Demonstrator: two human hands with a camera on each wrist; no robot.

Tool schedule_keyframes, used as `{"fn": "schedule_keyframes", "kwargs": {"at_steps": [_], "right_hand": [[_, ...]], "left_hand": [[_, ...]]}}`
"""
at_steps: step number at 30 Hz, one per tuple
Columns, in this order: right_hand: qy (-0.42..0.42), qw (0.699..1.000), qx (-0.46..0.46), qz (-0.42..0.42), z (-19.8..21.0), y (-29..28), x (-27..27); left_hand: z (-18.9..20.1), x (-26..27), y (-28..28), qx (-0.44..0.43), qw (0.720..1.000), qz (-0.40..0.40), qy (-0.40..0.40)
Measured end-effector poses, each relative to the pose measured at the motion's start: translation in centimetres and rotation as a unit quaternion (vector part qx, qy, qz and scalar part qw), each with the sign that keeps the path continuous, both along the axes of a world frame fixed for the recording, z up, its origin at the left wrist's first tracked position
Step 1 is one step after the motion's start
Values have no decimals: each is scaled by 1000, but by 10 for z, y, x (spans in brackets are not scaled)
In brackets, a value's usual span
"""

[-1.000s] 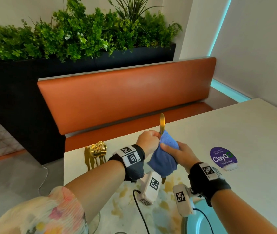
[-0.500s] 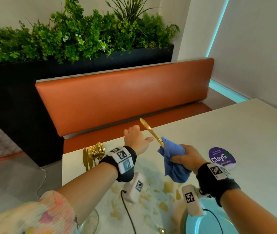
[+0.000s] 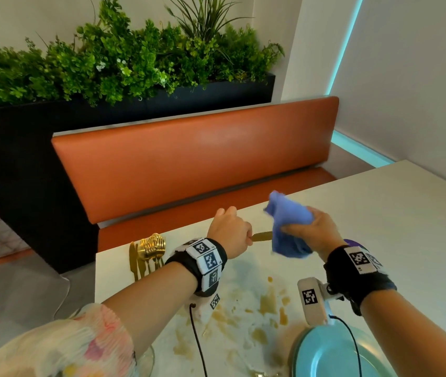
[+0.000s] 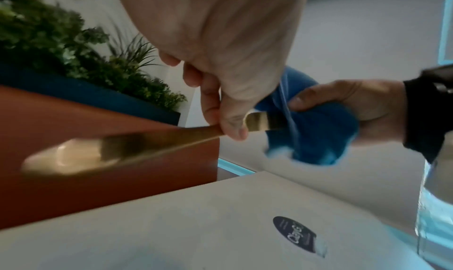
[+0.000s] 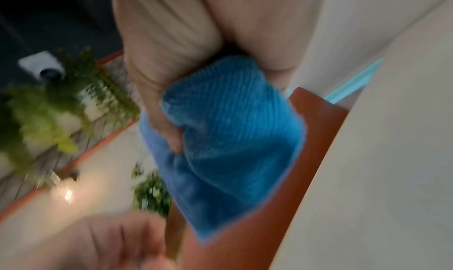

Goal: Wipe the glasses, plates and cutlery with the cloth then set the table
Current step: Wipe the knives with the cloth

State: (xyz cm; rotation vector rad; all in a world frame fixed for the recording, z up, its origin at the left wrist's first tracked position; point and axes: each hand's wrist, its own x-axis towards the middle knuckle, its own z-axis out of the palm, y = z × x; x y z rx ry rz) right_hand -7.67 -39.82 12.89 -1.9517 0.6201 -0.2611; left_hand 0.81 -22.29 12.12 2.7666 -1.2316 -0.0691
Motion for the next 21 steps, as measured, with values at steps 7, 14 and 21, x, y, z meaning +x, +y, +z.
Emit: {"fn": "schedule_keyframes", "kwargs": {"at_steps": [7, 14, 21], "right_hand": [[-35, 976, 213, -13, 2, 3, -16], [111, 984, 95, 99, -20, 62, 8], [229, 952, -13, 203, -40, 82, 3]], "left_hand": [[-2, 4, 11, -288, 816, 231, 445], [-2, 2, 1, -383, 709, 279, 522], [-7, 16, 28, -437, 674, 375, 463]]}}
